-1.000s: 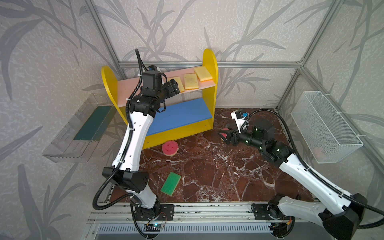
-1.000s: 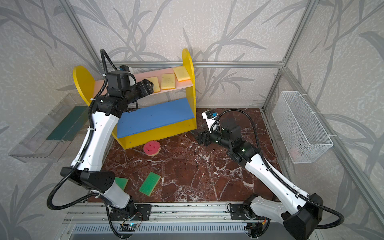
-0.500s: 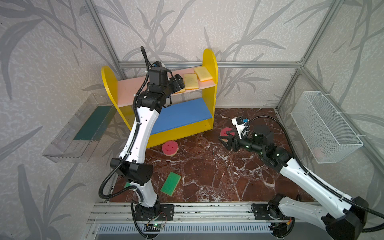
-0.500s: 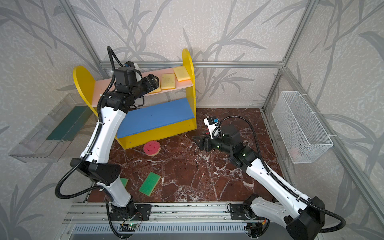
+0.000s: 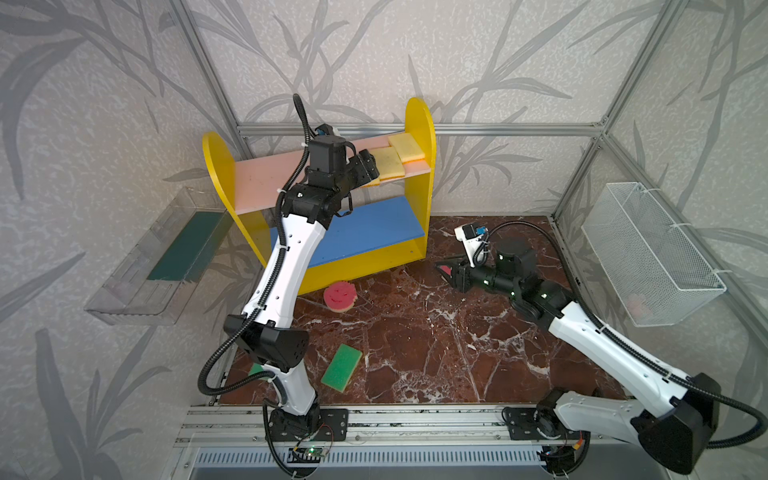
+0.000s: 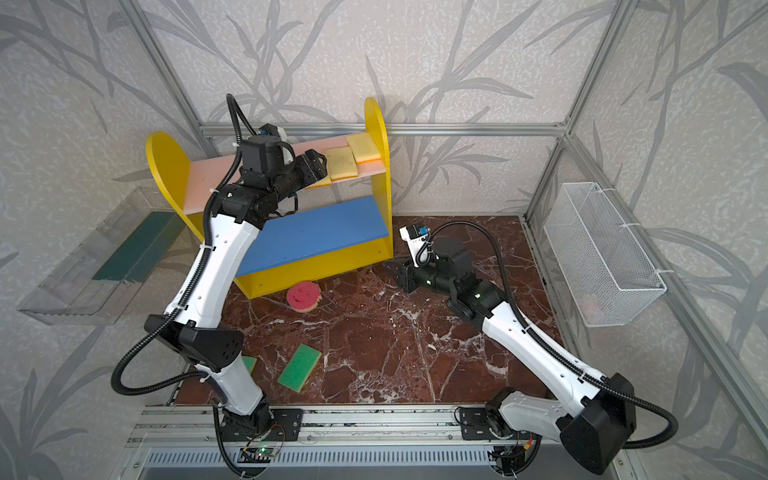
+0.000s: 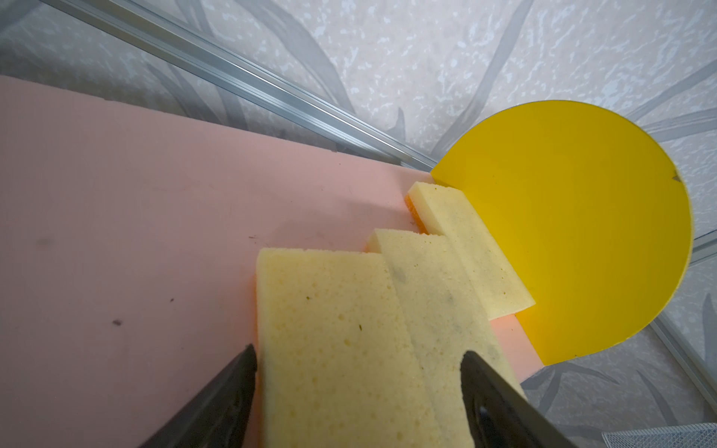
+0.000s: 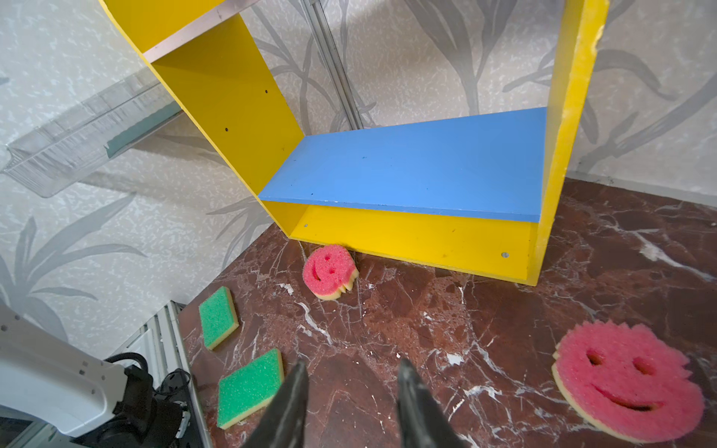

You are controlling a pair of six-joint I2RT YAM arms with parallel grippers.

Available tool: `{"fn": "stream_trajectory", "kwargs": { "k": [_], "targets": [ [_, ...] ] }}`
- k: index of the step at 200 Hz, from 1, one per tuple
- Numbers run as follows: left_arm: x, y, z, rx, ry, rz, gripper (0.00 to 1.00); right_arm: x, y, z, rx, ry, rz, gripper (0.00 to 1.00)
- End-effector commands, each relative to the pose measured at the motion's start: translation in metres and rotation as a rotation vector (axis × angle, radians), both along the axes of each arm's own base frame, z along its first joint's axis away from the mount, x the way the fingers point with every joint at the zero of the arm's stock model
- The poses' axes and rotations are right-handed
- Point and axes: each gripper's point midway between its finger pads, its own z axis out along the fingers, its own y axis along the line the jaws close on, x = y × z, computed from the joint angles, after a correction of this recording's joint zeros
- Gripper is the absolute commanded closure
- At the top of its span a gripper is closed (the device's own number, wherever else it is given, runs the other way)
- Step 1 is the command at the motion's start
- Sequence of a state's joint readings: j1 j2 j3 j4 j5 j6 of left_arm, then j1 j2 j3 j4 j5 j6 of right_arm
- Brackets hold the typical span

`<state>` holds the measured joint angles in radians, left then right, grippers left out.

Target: Place and organize the cleaning sponges onto the shelf

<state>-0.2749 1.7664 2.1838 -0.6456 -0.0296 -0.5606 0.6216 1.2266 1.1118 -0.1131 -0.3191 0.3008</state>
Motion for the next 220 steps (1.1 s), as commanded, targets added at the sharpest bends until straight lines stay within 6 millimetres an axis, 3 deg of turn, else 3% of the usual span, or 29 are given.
{"fn": "stream_trajectory", "kwargs": {
  "k": [1,45,81,117,121,168,220],
  "targets": [
    [-0.019,0.021,-0.001,0.017,0.036,0.044,0.14,0.009,0.010,0.032,0.020,-0.061,0.023,0.74],
    [-0.044,0.033,0.006,0.025,0.022,0.035,0.11,0.041,0.035,0.073,0.008,-0.145,0.054,0.97],
    [-0.068,0.037,0.000,0.021,0.000,0.022,0.11,0.059,0.060,0.098,0.045,-0.183,0.111,0.98],
    [-0.089,0.041,-0.018,0.019,0.008,0.015,0.11,0.081,0.079,0.114,0.065,-0.222,0.122,0.98],
    [-0.092,0.041,-0.021,0.019,0.009,0.016,0.11,0.089,0.084,0.105,0.057,-0.211,0.124,0.99],
    [-0.115,0.046,-0.037,0.025,0.014,0.012,0.11,0.116,0.105,0.112,0.060,-0.239,0.134,0.98],
    [-0.125,0.046,-0.052,0.027,0.029,-0.004,0.11,0.143,0.118,0.111,0.028,-0.247,0.113,1.00]
  ]
}}
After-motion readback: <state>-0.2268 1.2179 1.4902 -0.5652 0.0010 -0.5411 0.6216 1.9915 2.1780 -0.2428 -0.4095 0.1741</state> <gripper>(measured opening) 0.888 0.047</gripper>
